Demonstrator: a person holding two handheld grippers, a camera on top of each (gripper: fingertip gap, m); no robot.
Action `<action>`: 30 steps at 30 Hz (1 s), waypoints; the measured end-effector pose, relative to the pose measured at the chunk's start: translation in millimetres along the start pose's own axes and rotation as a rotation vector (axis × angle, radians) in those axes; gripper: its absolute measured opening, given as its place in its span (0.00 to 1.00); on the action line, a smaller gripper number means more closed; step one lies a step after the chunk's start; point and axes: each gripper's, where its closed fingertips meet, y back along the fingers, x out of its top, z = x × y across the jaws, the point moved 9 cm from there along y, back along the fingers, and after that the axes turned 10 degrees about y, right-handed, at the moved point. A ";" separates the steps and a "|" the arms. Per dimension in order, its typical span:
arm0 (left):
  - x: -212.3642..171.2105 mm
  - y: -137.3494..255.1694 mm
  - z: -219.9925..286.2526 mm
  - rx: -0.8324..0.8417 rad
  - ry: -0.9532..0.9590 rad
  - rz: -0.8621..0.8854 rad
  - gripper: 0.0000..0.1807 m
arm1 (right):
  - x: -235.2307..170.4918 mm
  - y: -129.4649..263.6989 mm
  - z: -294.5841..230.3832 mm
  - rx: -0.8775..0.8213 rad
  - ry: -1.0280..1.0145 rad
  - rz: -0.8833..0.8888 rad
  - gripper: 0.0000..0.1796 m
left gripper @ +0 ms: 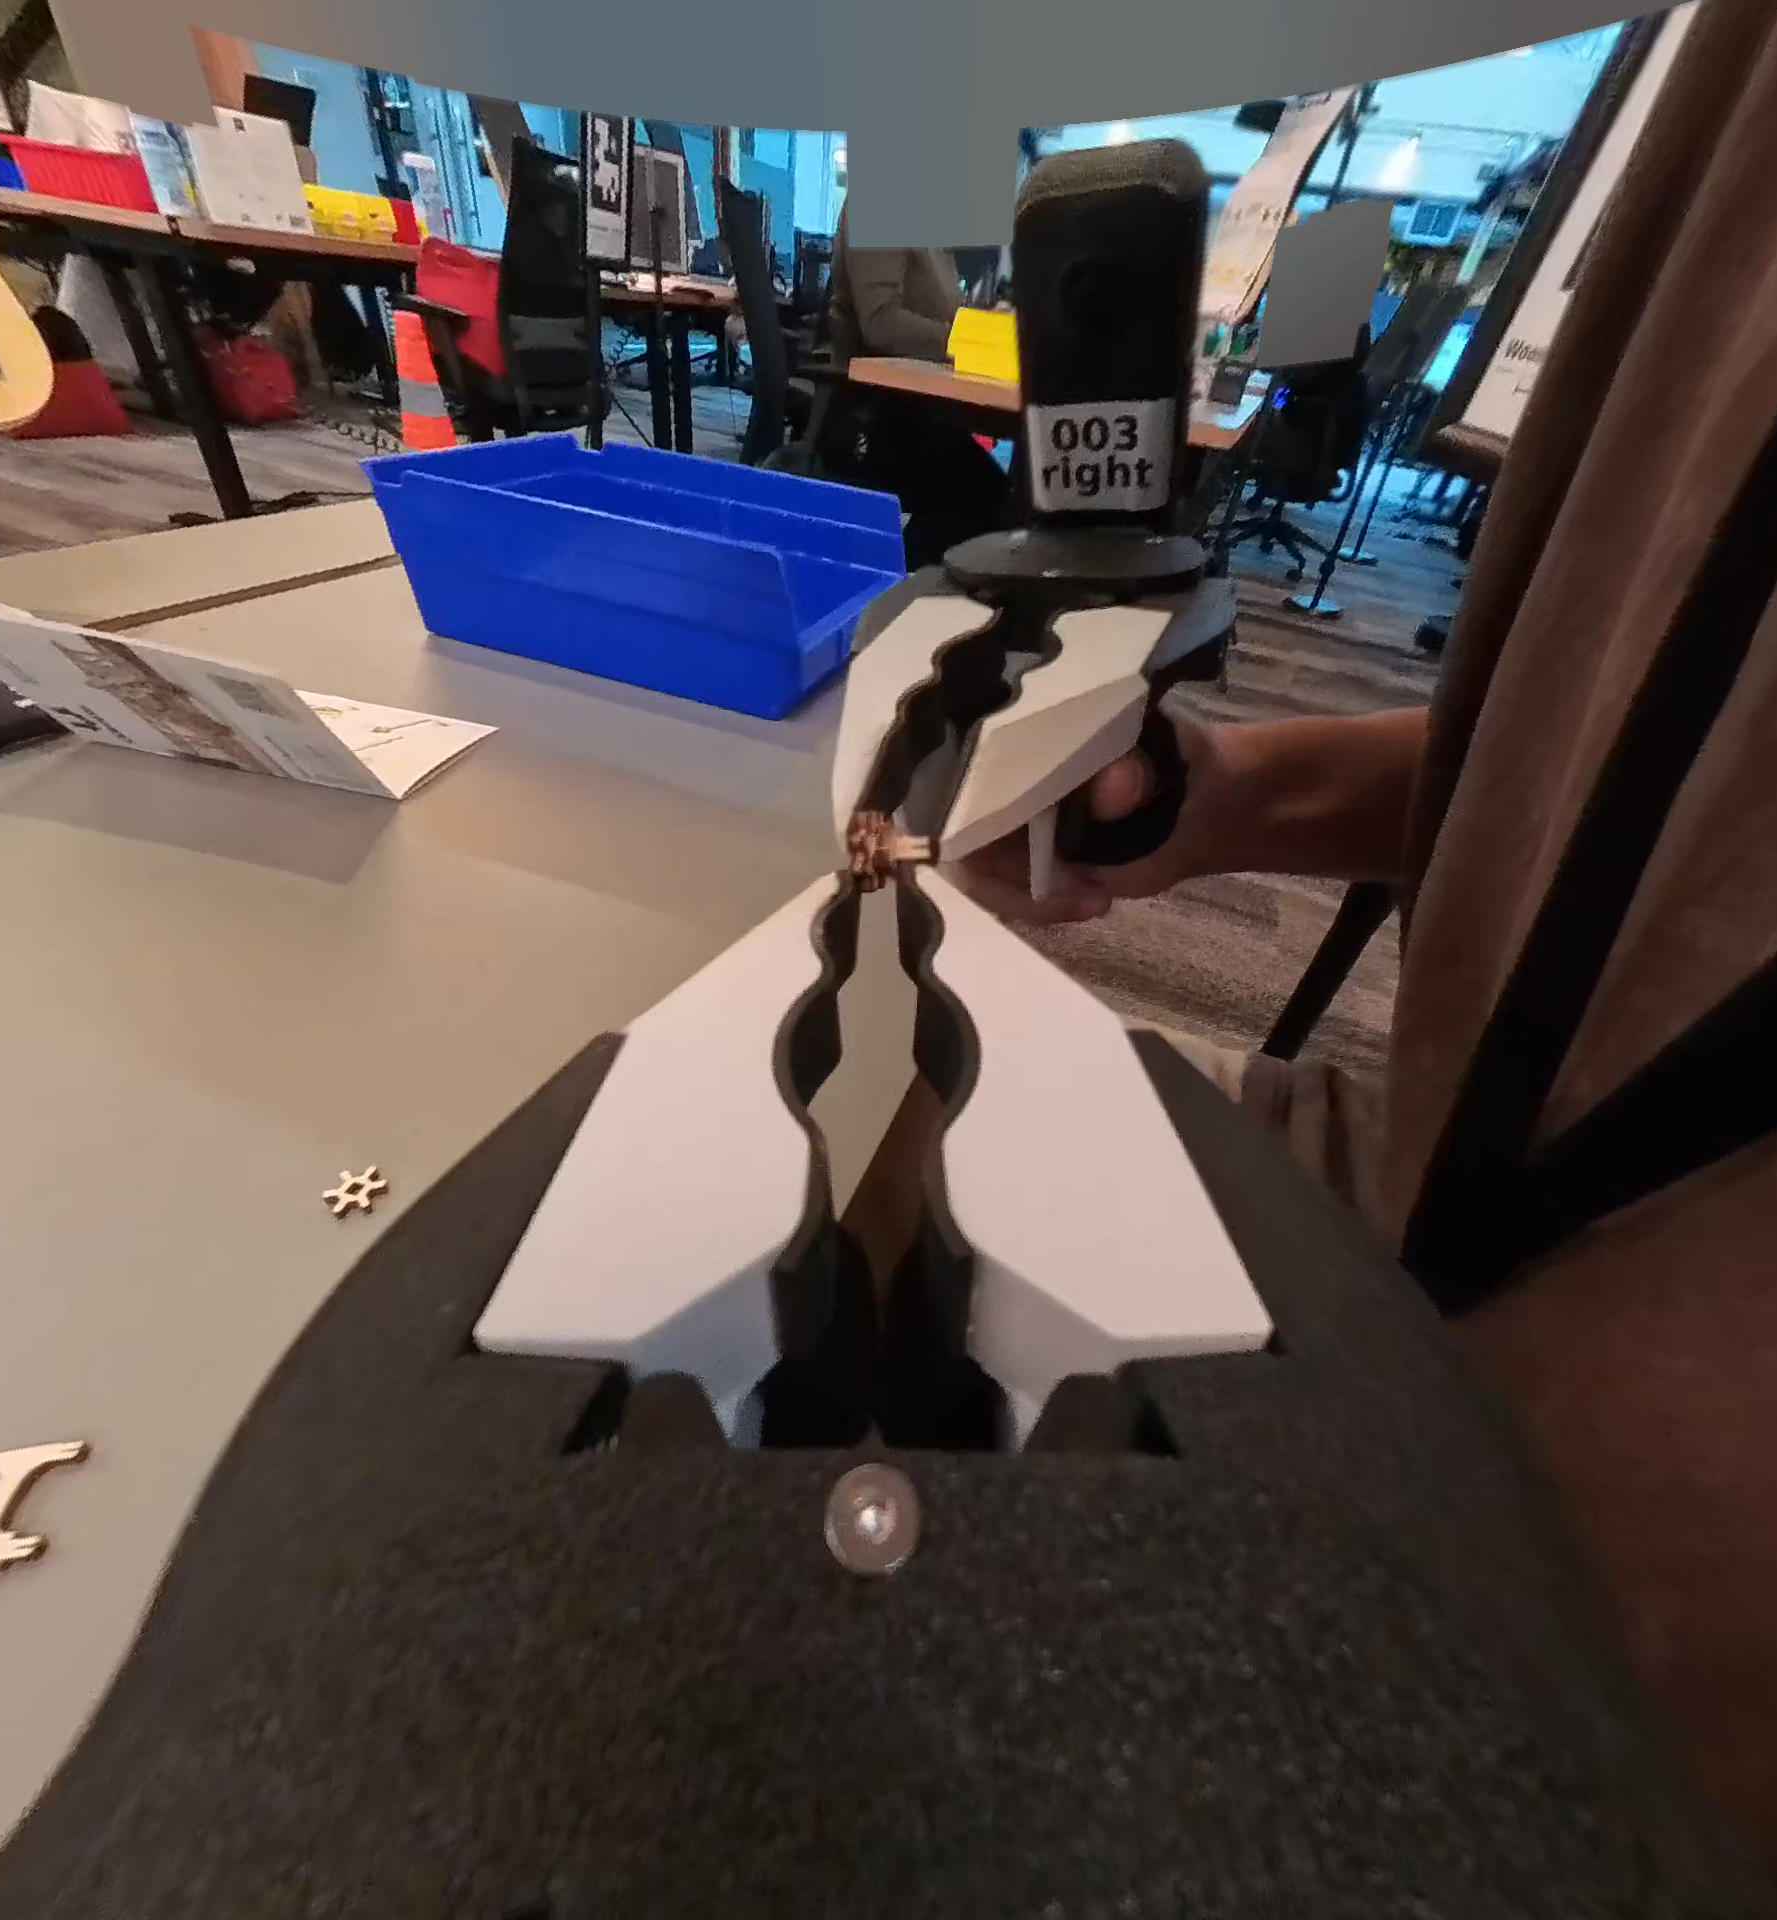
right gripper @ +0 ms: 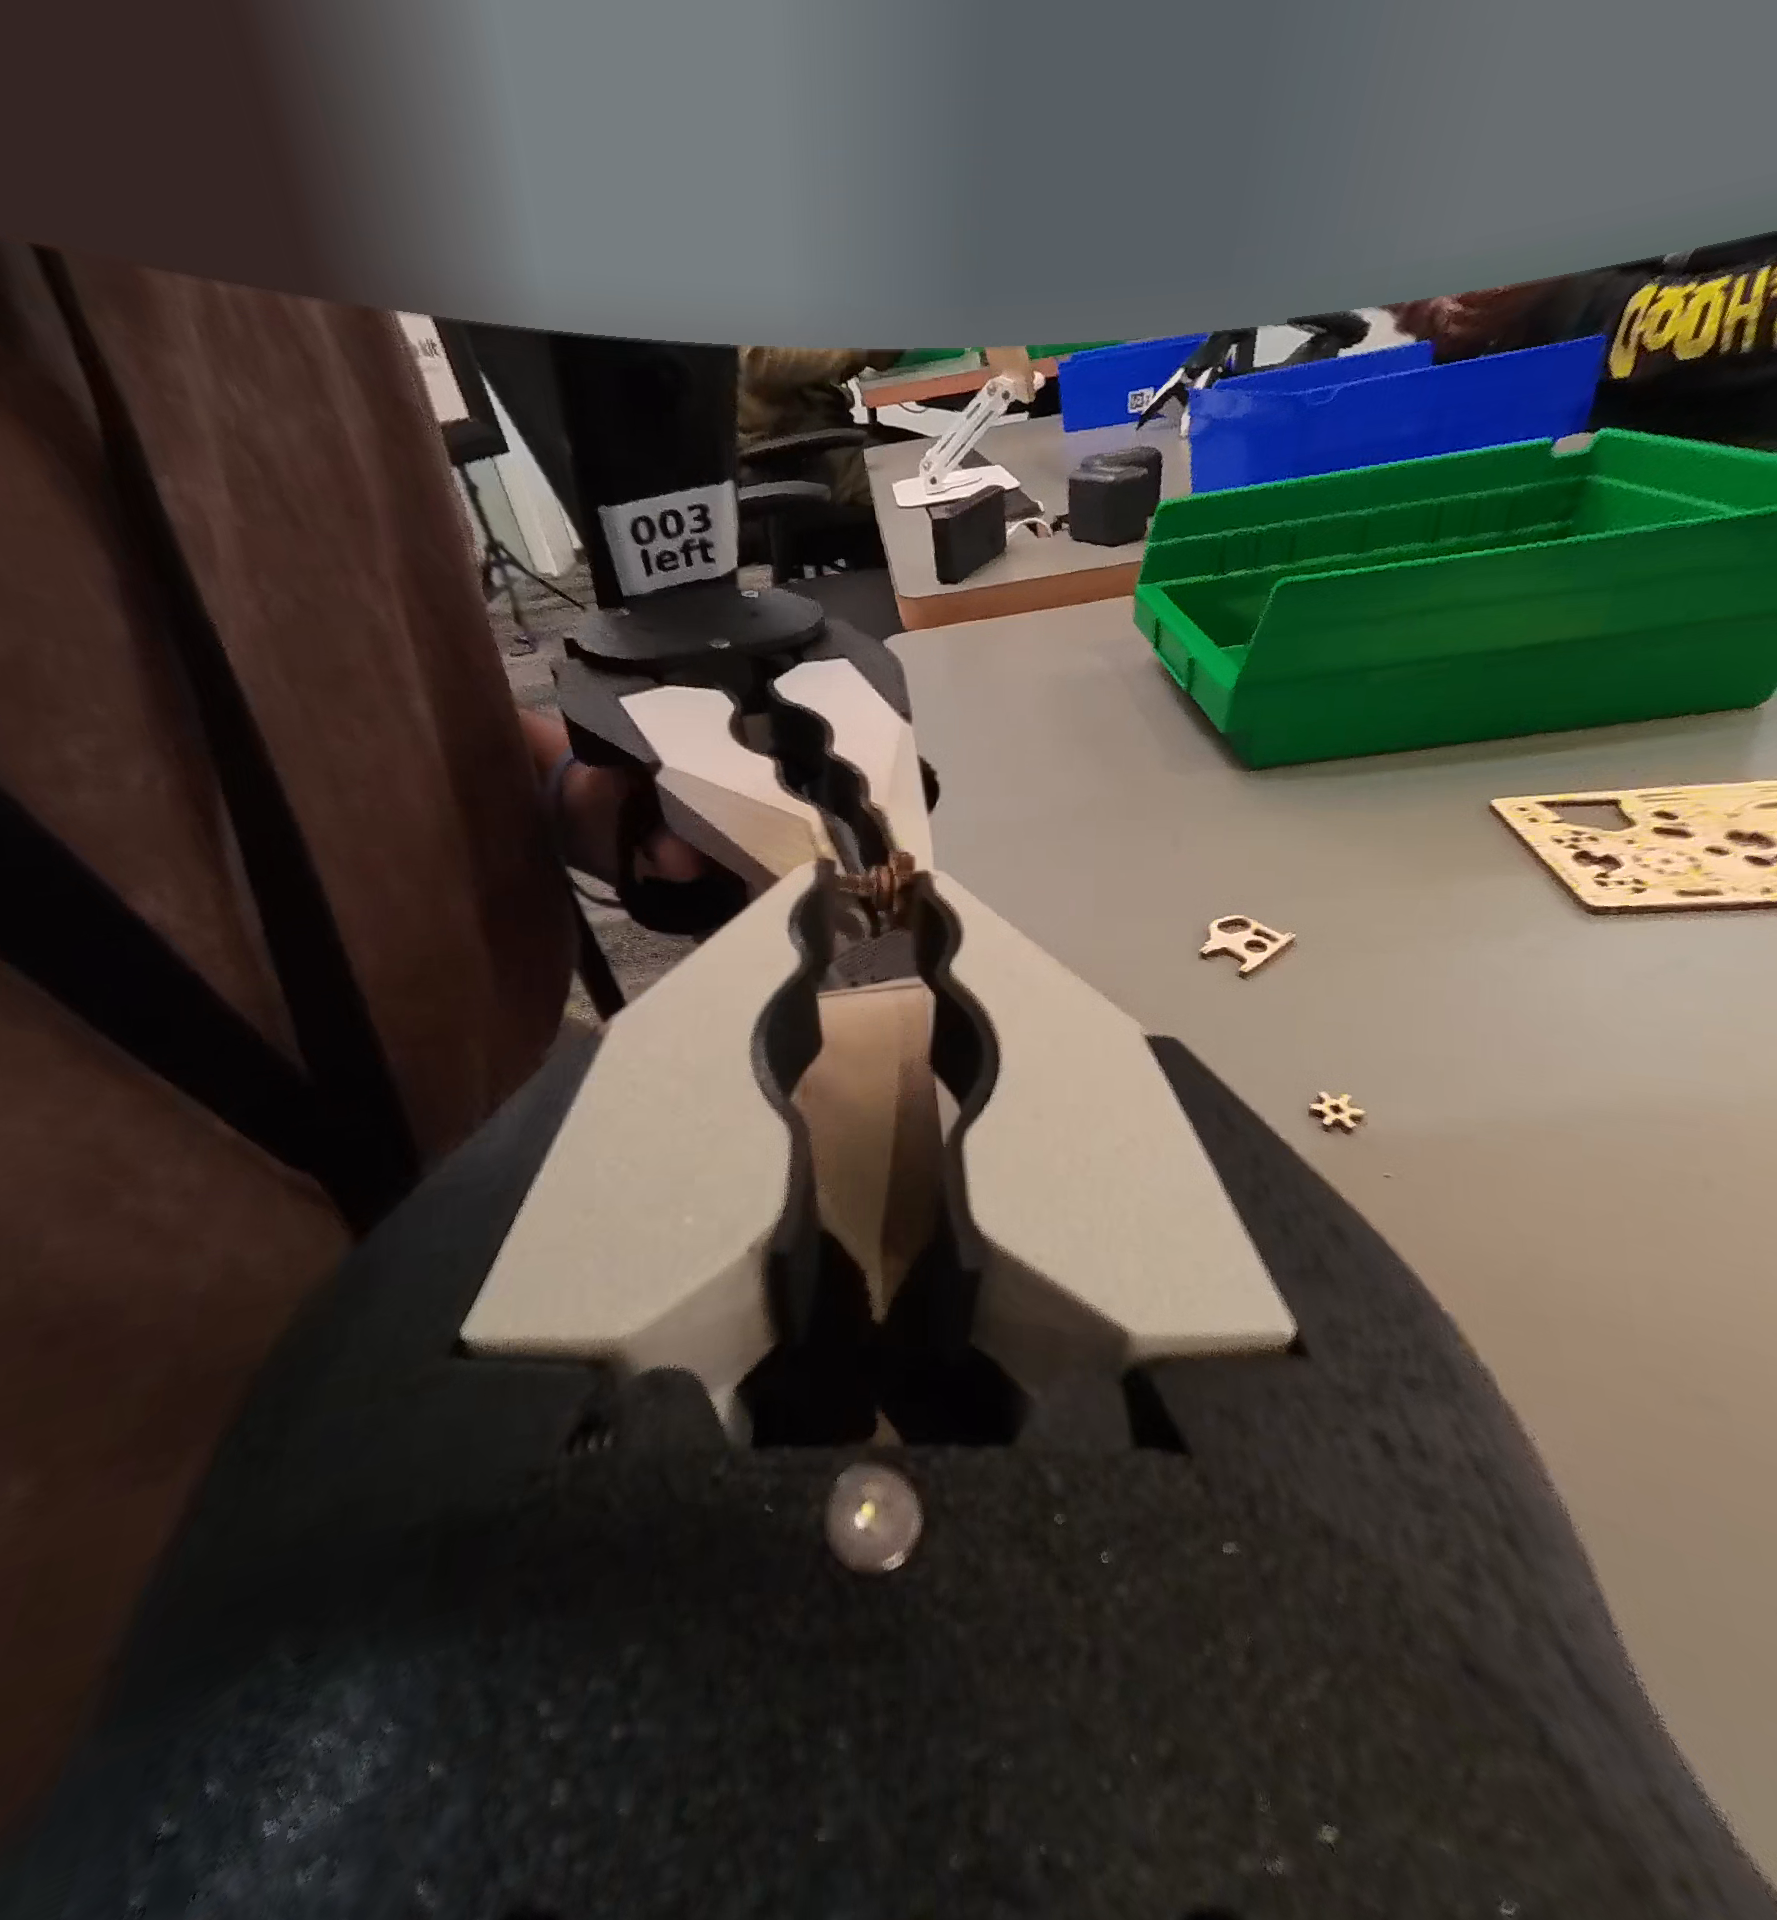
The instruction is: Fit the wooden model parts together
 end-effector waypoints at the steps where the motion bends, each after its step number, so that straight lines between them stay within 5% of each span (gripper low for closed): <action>1: 0.6 0.2 -0.1 0.001 -0.003 0.004 0.03 | 1.4 0.2 -0.2 -0.001 -0.004 0.011 0.08; 30: 5.2 1.5 -3.3 -0.162 0.143 0.005 0.16 | -5.0 -3.8 0.8 0.077 -0.113 0.066 0.08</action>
